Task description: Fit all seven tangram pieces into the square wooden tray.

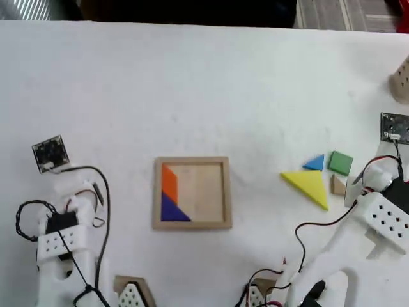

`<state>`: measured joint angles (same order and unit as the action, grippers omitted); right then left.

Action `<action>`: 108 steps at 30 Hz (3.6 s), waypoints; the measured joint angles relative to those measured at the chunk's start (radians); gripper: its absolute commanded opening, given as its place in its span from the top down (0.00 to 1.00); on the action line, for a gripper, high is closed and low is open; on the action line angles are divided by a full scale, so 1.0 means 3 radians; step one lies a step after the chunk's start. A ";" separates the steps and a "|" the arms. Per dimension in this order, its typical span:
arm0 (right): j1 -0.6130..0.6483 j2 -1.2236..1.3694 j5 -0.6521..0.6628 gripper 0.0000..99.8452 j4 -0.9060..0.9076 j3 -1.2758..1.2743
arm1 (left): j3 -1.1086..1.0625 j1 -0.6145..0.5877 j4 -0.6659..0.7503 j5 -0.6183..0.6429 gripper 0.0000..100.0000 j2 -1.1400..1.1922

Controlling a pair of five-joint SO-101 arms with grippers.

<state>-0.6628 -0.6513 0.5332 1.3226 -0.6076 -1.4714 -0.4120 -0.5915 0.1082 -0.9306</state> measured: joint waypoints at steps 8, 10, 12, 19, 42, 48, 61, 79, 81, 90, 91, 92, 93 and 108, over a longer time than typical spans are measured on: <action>0.0000 0.0000 0.0000 0.85 0.0271 0.0348 | 0.0000 0.0000 -0.0148 -0.0118 0.95 0.0000; 0.0000 0.0000 0.0005 0.85 0.0460 0.0547 | 0.0000 0.0000 -0.0148 -0.0118 0.91 0.0000; 0.0000 0.0000 0.0005 0.85 0.0634 0.0721 | 0.0000 0.0000 -0.0148 -0.0118 0.88 0.0000; 0.0000 0.0041 0.0107 0.85 0.1120 0.1192 | 0.0000 0.0005 -0.0276 -0.0123 0.89 0.0000; 0.0286 0.2383 0.1391 0.69 0.0644 0.1800 | 0.0880 -0.0031 -0.0404 -0.0123 0.89 0.1412; 0.0286 0.3018 0.1580 0.75 0.0363 0.1800 | 0.0880 -0.0031 -0.0419 -0.0148 0.89 0.1325; 0.0317 0.3478 0.1601 0.77 0.0066 0.1800 | 0.0880 -0.0031 -0.0419 -0.0153 0.89 0.1243; 0.0353 0.3728 0.1606 0.80 -0.0179 0.1826 | 0.0880 -0.0031 -0.0419 -0.0148 0.89 0.1243; 0.0353 0.3739 0.1606 0.87 -0.0199 0.1831 | 0.0880 -0.0031 -0.0419 -0.0148 0.89 0.1243; 0.0338 0.3785 0.1606 0.94 -0.0307 0.1918 | 0.0880 -0.0031 -0.0419 -0.0148 0.89 0.1243; 0.0338 0.3785 0.1606 0.94 -0.0307 0.1918 | 0.0880 -0.0031 -0.0419 -0.0148 0.89 0.1243; 0.0338 0.3790 0.1606 0.94 -0.0307 0.1923 | 0.0880 -0.0031 -0.0419 -0.0148 0.89 0.1243; 0.0338 0.3790 0.1606 0.94 -0.0307 0.1923 | 0.0880 -0.0031 -0.0419 -0.0148 0.89 0.1243; 0.0670 0.2752 0.0931 0.94 0.0875 0.1862 | 0.0880 -0.0031 -0.0419 -0.0153 0.89 0.1243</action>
<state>-0.4618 0.1741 0.8124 1.5850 -0.0491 -1.2075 -0.4212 -0.7173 0.0621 -0.5577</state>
